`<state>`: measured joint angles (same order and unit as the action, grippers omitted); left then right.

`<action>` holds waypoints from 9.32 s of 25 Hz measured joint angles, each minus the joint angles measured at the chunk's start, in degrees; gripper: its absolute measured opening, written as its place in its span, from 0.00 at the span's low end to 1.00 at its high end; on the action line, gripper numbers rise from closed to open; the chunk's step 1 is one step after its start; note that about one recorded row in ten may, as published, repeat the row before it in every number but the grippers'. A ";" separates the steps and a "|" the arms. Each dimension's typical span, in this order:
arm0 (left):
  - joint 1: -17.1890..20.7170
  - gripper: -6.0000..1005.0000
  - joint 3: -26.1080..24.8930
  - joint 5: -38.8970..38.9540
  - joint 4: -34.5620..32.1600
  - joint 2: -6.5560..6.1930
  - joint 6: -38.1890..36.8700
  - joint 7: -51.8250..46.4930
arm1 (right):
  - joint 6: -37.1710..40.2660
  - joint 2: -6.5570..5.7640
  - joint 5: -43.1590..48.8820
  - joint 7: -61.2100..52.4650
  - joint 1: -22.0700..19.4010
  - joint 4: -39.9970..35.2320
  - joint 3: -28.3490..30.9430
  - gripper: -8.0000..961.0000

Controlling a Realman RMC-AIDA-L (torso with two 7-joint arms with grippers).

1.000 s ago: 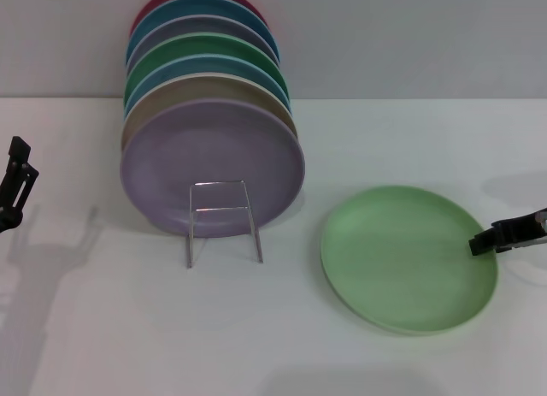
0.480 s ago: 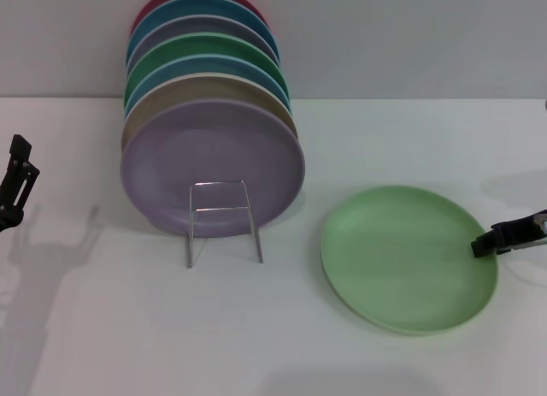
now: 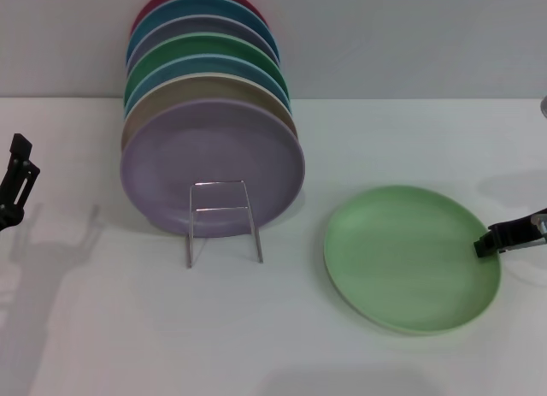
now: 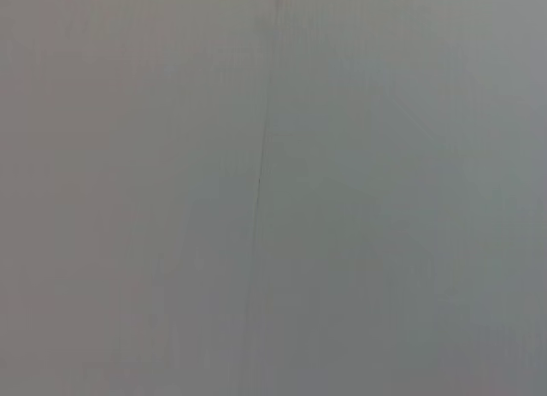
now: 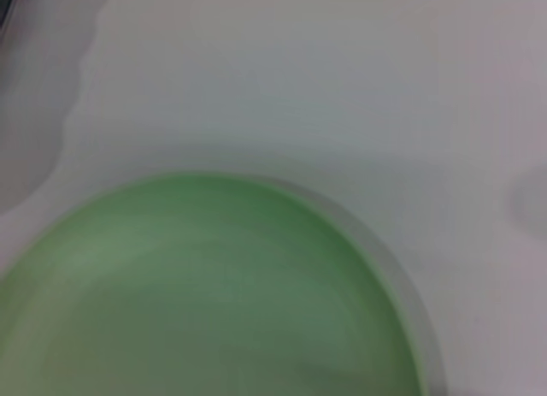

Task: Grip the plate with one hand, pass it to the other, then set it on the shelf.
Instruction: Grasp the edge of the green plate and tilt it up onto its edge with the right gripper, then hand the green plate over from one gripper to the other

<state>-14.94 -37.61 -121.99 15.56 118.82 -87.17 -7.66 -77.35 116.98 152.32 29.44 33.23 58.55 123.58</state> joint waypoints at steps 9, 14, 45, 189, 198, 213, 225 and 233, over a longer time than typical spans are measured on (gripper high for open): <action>0.00 0.82 0.00 0.00 0.00 0.00 -0.47 -0.03 | -0.11 0.00 0.16 0.85 0.16 0.22 -0.09 0.11; 0.00 0.81 0.00 0.01 0.00 0.00 -0.63 -0.10 | 0.64 0.01 0.17 1.48 -0.10 0.80 -0.09 0.06; -1.09 0.80 -0.53 0.10 0.00 -0.09 -1.13 -0.34 | 30.69 2.24 -12.26 15.54 -19.30 27.56 -11.89 0.03; 0.28 0.75 29.89 -0.26 6.01 -0.01 4.43 4.23 | 163.57 2.90 -40.55 15.13 -30.35 -17.57 -114.32 0.03; 0.01 0.74 30.43 -0.26 7.18 0.03 6.17 4.23 | 162.88 2.90 -40.62 15.16 -29.95 -17.59 -115.26 0.03; -1.30 0.74 30.50 -0.26 7.54 0.09 8.75 4.23 | 163.21 2.90 -40.27 15.18 -29.45 -17.43 -116.02 0.03; -1.77 0.65 30.06 -0.26 7.22 0.09 9.41 4.44 | 163.33 2.90 -40.08 15.31 -29.35 -17.50 -116.38 0.03; -1.90 0.49 30.05 -0.27 8.14 0.09 9.67 7.77 | 163.38 2.90 -40.26 15.38 -29.09 -17.59 -116.72 0.03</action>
<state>-16.84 -7.57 -122.26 23.70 118.92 -77.50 0.11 86.03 119.88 112.06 44.82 4.14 40.96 6.85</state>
